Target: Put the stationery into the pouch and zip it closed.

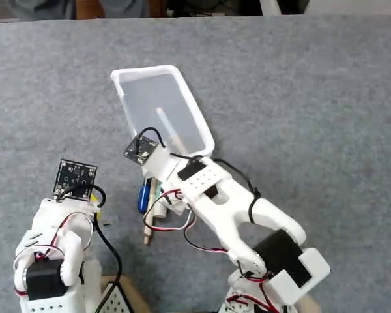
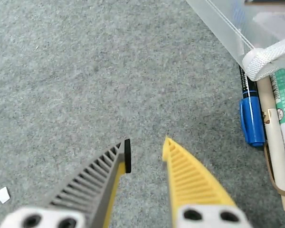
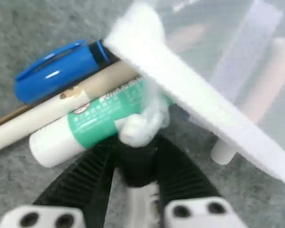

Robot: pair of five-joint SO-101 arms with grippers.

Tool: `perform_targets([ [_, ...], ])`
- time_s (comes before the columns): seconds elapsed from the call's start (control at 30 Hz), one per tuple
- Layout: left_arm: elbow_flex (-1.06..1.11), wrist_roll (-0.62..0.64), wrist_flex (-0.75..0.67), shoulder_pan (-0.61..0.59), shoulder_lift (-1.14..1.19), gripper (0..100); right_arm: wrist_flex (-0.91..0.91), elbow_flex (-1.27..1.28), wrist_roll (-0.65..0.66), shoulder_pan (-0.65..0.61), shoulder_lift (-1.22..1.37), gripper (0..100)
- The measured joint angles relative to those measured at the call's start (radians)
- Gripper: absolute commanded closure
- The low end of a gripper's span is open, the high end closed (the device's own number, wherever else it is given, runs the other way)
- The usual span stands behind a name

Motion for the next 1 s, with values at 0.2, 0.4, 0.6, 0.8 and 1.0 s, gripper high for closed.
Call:
perform_targets([
  [0.2,0.000,0.000,0.000,0.000,0.000,86,-0.002,0.000,0.000,0.000,0.002,98.6],
  [0.4,0.000,0.000,0.000,0.000,0.000,86,0.107,-0.034,-0.002,-0.003,0.000,98.6],
  [0.6,0.000,0.000,0.000,0.000,0.000,86,0.279,-0.107,-0.002,0.041,-0.143,98.6],
  [0.8,-0.035,0.000,0.000,0.000,0.000,86,0.442,-0.199,0.000,0.048,-0.390,98.6],
  [1.0,-0.187,0.000,0.000,0.000,-0.002,86,0.503,-0.261,0.052,0.048,-0.594,98.6],
])
